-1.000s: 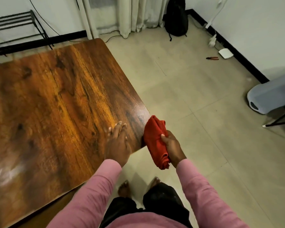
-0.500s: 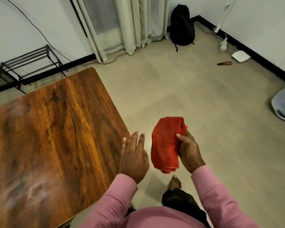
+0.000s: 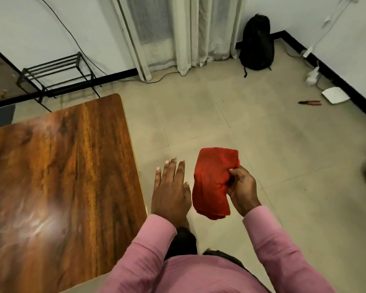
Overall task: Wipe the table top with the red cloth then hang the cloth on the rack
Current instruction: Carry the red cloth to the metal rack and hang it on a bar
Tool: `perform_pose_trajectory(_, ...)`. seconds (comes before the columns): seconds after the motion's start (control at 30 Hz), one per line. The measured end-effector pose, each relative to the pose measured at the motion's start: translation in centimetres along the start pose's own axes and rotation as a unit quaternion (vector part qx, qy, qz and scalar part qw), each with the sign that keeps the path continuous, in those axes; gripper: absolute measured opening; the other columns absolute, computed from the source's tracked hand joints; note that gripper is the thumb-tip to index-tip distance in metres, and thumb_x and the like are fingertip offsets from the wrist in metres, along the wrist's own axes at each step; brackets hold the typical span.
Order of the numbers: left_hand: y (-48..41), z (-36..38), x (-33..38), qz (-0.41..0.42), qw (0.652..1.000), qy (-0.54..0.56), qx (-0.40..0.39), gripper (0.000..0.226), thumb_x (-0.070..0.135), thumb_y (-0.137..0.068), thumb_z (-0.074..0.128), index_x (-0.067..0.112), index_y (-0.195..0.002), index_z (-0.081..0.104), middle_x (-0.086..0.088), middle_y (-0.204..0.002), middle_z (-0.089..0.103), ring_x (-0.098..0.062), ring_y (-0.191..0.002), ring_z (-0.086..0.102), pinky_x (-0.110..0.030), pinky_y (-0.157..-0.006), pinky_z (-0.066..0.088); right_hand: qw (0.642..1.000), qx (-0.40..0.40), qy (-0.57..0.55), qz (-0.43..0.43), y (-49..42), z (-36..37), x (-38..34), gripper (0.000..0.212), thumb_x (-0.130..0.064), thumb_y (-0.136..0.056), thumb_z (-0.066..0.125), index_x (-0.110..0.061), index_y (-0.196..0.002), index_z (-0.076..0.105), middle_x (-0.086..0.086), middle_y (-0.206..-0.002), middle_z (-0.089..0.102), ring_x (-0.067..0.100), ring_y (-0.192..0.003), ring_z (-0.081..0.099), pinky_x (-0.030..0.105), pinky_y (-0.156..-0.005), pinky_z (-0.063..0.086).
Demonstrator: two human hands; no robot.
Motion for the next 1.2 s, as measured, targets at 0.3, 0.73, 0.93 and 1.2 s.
perform_pose_trajectory(0.3,-9.4,-0.2,-0.9,-0.025,0.998,0.058,0.030,0.060,0.030,-0.097,0.039,0.021,-0.151,0.014,-0.003,-0.159,0.014,-0.018,-0.146,0.007,-0.033,-0.116,-0.009,0.991,-0.067,0.104,-0.045,-8.6,6.1,-5.0,0.043,-0.001,-0.087,0.034,-0.020,-0.090,0.073,0.003,-0.089,0.075,0.019,-0.082,0.071,0.028,-0.066,0.057)
perform_pose_trajectory(0.73,-27.2,-4.6,-8.0,-0.048,0.998,0.010,0.033,0.060,0.031,-0.096,0.038,0.021,-0.151,0.015,-0.006,-0.159,0.013,-0.026,-0.146,0.006,-0.041,-0.116,-0.006,0.989,-0.068,0.130,-0.033,-24.5,17.9,-9.0,0.042,-0.002,-0.087,0.034,-0.019,-0.090,0.073,0.004,-0.090,0.074,0.020,-0.084,0.070,0.037,-0.077,0.055)
perform_pose_trajectory(0.93,-34.1,-4.1,-11.8,-0.112,0.993,0.016,0.028,0.059,0.032,-0.097,0.036,0.024,-0.151,0.013,-0.004,-0.160,0.006,-0.024,-0.146,-0.001,-0.039,-0.114,-0.012,0.984,-0.106,0.146,0.001,-33.8,24.3,-9.3,0.041,-0.002,-0.086,0.034,-0.017,-0.091,0.072,0.006,-0.091,0.074,0.023,-0.086,0.070,0.036,-0.078,0.056)
perform_pose_trajectory(1.2,-47.4,-6.1,-15.2,-0.177,0.984,-0.024,-0.011,0.054,0.032,-0.096,0.038,0.023,-0.148,0.023,-0.007,-0.157,0.018,-0.028,-0.144,0.012,-0.044,-0.117,-0.003,0.967,-0.183,0.171,0.043,-46.9,33.6,-10.7,0.038,-0.012,-0.078,0.042,-0.025,-0.090,0.075,0.002,-0.091,0.074,0.018,-0.086,0.071,0.026,-0.067,0.055)
Point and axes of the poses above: each hand's wrist, its own y-axis away from the middle knuckle, its own z-axis out of the palm, x = y × z, the point moved 2 cm from there along -y, towards the middle knuckle
